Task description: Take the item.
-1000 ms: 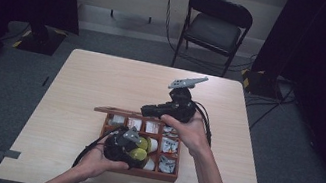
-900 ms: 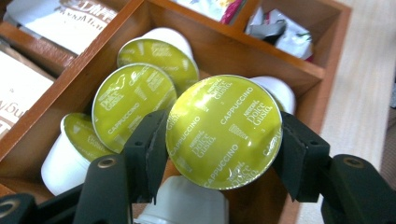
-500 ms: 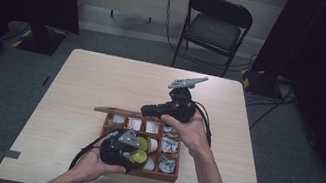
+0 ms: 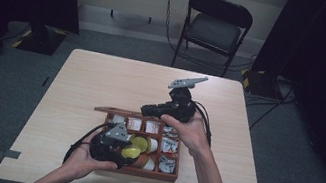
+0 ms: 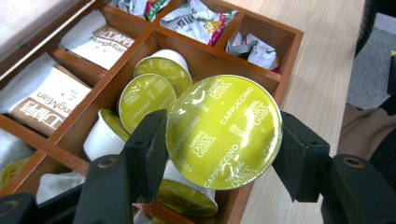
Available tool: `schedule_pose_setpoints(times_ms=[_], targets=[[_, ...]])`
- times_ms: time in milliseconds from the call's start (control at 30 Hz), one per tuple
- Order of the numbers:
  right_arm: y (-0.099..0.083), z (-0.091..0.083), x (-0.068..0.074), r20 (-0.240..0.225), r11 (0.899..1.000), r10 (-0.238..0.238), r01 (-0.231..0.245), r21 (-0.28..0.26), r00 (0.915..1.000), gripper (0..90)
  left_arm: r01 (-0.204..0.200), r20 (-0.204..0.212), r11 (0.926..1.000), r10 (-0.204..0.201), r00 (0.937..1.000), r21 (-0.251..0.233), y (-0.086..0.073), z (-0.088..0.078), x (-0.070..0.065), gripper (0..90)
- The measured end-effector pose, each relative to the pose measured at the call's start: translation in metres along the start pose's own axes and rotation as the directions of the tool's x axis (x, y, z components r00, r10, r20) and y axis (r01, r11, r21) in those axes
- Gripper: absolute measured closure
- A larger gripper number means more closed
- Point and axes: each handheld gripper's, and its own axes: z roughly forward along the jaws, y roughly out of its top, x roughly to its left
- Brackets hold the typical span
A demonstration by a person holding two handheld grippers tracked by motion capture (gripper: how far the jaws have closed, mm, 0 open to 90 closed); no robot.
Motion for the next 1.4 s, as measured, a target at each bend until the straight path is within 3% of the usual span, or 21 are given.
schedule_pose_setpoints(times_ms=[133,200,400,533,600,800,1000,1233,1400], targets=[[0.0,0.0,0.0,-0.001,1.0,-0.001,0.001,-0.001,1.0,82.6,-0.002,-0.016,0.9996,0.002,0.9999,-0.029,-0.004,-0.011,-0.001,40.4],[0.0,0.0,0.0,-0.001,1.0,-0.001,0.001,-0.001,1.0,82.6,-0.005,-0.019,0.9999,0.004,0.9998,-0.013,-0.005,-0.014,0.0,40.5],[0.0,0.0,0.0,0.0,1.0,0.0,0.0,-0.001,1.0,82.6,0.014,-0.024,0.999,-0.015,0.9996,-0.041,-0.016,-0.032,0.004,40.5],[0.0,0.0,0.0,0.001,1.0,0.0,0.0,-0.001,1.0,82.6,0.037,-0.036,0.9974,-0.039,0.9986,-0.063,-0.024,-0.042,0.01,40.4],[0.0,0.0,0.0,0.001,1.0,0.001,-0.001,0.0,1.0,82.6,0.072,-0.058,0.9949,-0.076,0.9954,-0.071,-0.03,-0.049,0.016,40.5],[0.0,0.0,0.0,0.001,1.0,0.0,0.0,0.0,1.0,82.6,0.082,-0.063,0.9901,-0.09,0.994,-0.114,-0.038,-0.064,0.027,40.4],[0.0,0.0,0.0,0.001,1.0,0.0,0.0,-0.001,1.0,82.6,0.125,-0.09,0.9848,-0.136,0.9866,-0.121,-0.047,-0.073,0.039,40.4],[0.0,0.0,0.0,0.001,1.0,-0.001,0.001,0.0,1.0,82.6,0.184,-0.124,0.9736,-0.2,0.9719,-0.135,-0.064,-0.082,0.057,40.4],[0.0,0.0,0.0,0.002,1.0,-0.001,0.001,0.0,1.0,82.6,0.196,-0.147,0.9718,-0.215,0.9656,-0.131,-0.068,-0.087,0.066,40.4]])
